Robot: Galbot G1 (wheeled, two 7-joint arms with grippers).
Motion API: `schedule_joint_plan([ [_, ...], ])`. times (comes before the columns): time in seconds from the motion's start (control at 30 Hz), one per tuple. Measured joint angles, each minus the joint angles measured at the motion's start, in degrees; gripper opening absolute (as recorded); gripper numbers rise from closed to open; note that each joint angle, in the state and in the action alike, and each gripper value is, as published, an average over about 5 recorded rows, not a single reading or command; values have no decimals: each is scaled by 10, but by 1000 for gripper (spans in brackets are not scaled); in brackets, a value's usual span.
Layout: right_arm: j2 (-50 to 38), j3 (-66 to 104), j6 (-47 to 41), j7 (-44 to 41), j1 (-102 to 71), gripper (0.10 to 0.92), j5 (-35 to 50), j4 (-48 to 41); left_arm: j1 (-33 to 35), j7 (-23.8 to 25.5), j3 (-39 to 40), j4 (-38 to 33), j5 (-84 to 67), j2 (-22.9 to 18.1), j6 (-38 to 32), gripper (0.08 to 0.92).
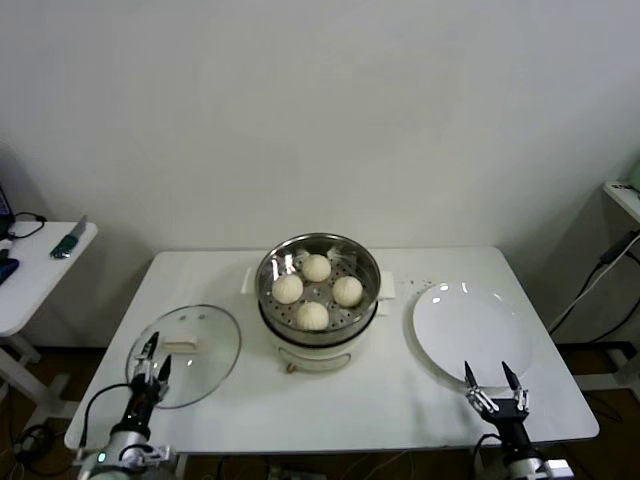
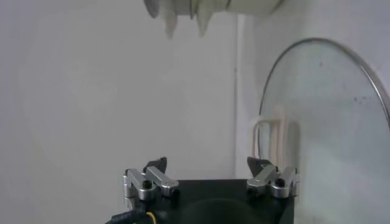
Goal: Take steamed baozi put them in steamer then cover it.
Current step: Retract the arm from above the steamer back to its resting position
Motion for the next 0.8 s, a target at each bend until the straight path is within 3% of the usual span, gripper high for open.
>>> schedule_joint_plan([
  [0.8, 14, 7, -11, 3, -2, 823, -8, 6, -91, 23, 43, 86, -23, 6, 36, 823],
])
